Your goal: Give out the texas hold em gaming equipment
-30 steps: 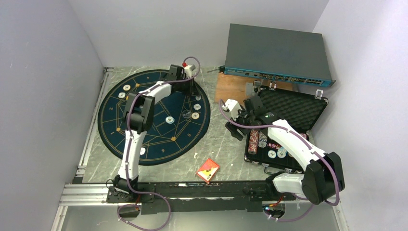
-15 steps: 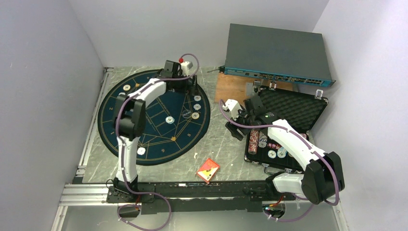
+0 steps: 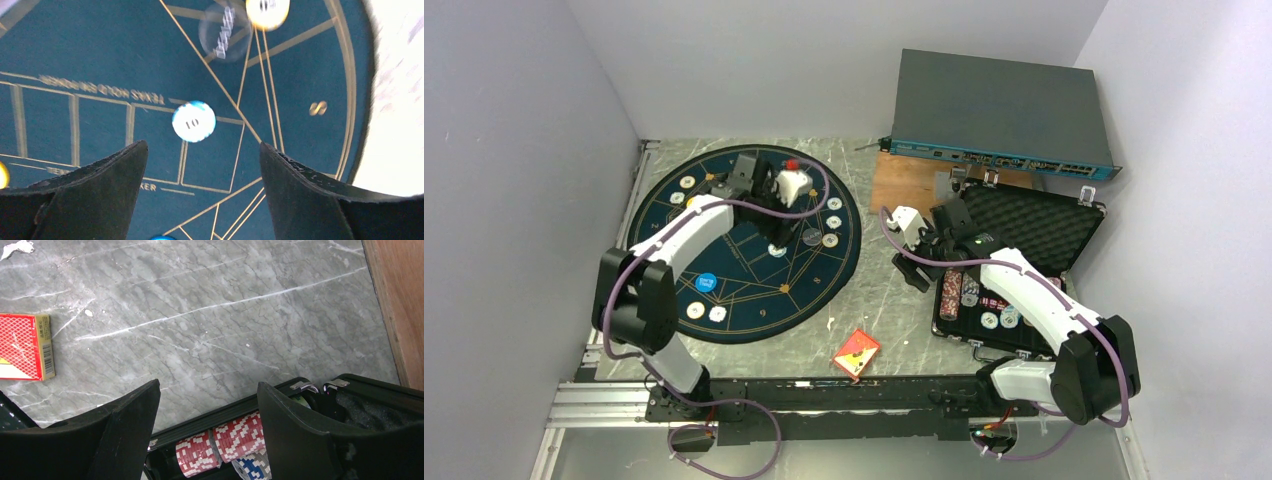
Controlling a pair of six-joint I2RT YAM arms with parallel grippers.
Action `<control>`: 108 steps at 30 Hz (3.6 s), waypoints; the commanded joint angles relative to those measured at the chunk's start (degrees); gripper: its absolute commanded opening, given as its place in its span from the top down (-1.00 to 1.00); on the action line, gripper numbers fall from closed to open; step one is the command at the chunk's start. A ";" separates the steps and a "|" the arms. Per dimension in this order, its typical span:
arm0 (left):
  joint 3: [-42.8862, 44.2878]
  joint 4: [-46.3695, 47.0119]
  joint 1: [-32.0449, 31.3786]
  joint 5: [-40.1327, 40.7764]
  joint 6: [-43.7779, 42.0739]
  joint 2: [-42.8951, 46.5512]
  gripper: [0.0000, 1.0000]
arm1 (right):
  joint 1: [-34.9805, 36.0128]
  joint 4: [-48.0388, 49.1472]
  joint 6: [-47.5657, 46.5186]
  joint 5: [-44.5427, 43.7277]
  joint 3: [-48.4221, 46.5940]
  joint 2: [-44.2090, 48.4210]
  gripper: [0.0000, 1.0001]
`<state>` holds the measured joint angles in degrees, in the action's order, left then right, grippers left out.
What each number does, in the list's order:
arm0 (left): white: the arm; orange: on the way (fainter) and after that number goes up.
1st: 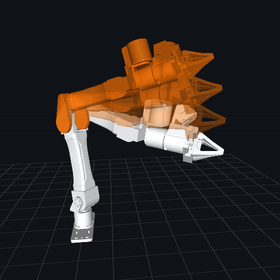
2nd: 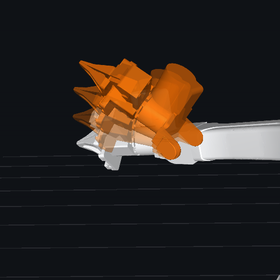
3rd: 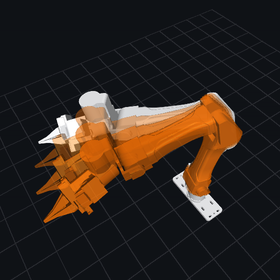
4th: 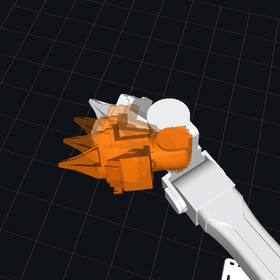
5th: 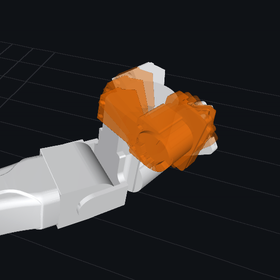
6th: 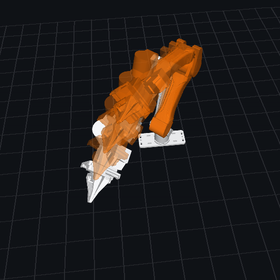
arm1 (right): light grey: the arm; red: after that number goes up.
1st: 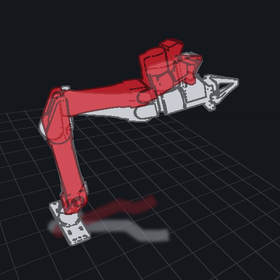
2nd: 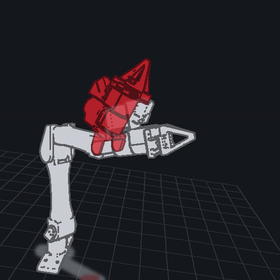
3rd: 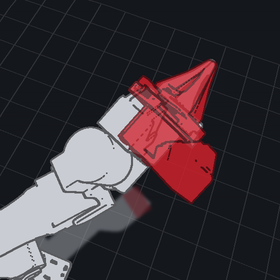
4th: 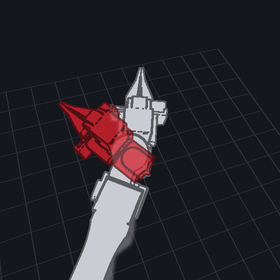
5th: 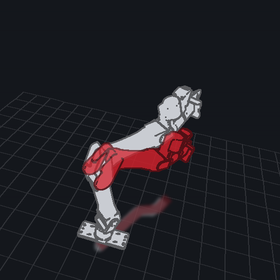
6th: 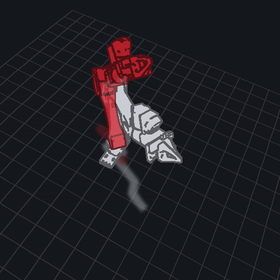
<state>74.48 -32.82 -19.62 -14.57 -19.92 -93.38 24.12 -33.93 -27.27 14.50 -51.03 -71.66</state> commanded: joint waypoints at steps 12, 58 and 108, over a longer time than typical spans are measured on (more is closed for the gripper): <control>-4.36 1.65 -0.60 7.93 -4.91 -10.84 -0.58 | -0.12 0.23 0.15 1.15 -0.65 0.47 -0.49; -9.38 -2.07 2.36 1.74 -8.18 -3.28 -0.41 | -0.13 -0.18 -0.08 1.54 -0.67 0.33 -0.49; -30.43 -9.90 7.72 -0.18 -16.02 17.95 0.31 | -0.13 -0.43 -0.21 1.57 -0.74 -0.09 -0.48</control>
<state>48.40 -39.57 -12.03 -13.41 -32.86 -79.50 24.12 -34.17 -27.27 14.70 -51.03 -71.68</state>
